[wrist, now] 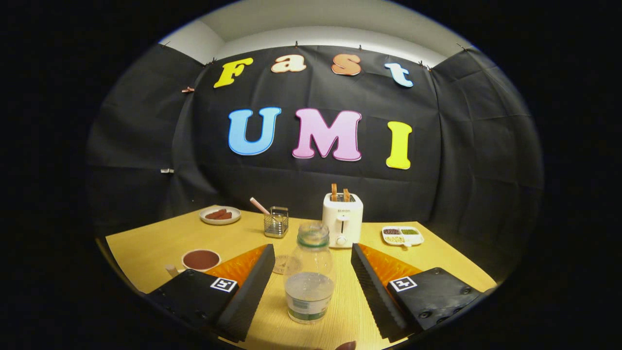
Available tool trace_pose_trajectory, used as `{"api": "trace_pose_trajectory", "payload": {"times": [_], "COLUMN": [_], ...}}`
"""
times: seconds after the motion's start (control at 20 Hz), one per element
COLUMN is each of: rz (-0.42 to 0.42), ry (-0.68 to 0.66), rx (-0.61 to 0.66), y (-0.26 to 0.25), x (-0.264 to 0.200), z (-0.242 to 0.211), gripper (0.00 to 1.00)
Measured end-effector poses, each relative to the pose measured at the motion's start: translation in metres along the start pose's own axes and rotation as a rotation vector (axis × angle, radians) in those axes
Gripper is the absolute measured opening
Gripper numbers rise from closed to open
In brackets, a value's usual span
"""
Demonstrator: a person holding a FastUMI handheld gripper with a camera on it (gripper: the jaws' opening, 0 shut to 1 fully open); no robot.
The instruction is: Take the bottle from table, then pour the juice into the cup, finally place the bottle on the coaster
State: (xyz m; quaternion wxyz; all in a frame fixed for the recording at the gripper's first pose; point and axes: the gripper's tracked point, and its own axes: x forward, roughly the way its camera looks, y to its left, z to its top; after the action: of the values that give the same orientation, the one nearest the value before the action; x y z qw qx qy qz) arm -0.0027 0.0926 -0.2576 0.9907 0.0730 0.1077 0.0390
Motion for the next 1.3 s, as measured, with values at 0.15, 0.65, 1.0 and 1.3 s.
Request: {"api": "trace_pose_trajectory", "payload": {"times": [0.15, 0.65, 1.0, 1.3], "rz": [-0.010, -0.017, 0.009, 0.055], "ry": [0.032, 0.104, 0.110, 0.139], "rx": [0.018, 0.016, -0.200, -0.475], "y": [-0.003, 0.003, -0.002, 0.003], "x": [0.005, 0.026, 0.023, 0.019], "z": [-0.028, -0.066, -0.022, 0.010], "gripper": [0.97, 0.80, 0.77, 0.77]}}
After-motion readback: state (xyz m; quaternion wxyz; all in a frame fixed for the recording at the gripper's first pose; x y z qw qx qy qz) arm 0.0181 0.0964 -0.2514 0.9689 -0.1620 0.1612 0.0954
